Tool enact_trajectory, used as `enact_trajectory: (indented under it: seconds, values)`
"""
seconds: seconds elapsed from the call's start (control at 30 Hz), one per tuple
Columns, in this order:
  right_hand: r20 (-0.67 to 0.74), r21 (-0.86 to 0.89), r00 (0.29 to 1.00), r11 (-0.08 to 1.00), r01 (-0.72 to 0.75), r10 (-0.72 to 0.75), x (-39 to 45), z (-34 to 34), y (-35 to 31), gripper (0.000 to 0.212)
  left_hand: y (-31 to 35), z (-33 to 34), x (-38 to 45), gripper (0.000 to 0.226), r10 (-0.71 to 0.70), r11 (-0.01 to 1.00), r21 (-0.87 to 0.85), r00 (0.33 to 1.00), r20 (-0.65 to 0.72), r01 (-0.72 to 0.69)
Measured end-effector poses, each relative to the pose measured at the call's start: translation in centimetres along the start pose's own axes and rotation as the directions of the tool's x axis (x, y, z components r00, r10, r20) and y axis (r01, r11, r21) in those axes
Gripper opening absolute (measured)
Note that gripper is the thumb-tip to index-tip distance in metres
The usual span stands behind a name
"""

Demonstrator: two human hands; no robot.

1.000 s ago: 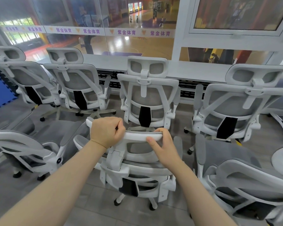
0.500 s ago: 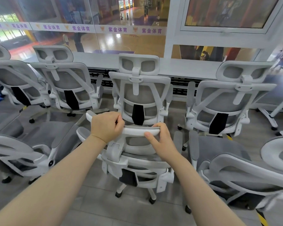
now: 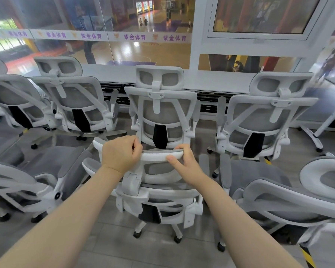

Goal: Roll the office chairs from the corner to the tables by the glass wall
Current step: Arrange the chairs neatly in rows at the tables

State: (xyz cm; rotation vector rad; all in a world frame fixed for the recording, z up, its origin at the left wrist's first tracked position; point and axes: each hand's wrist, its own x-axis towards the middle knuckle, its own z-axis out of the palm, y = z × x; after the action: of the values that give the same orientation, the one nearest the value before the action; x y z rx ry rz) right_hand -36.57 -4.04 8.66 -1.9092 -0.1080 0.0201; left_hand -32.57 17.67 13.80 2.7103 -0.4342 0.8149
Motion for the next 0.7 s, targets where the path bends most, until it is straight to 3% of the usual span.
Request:
enact_trajectory:
  seconds: [0.7]
  values:
    - [0.061, 0.014, 0.998, 1.0, 0.008, -0.009, -2.4, 2.5, -1.3, 0.034, -2.0, -2.1, -3.2, 0.033, -0.014, 0.999, 0.028, 0.999, -0.05, 0.016]
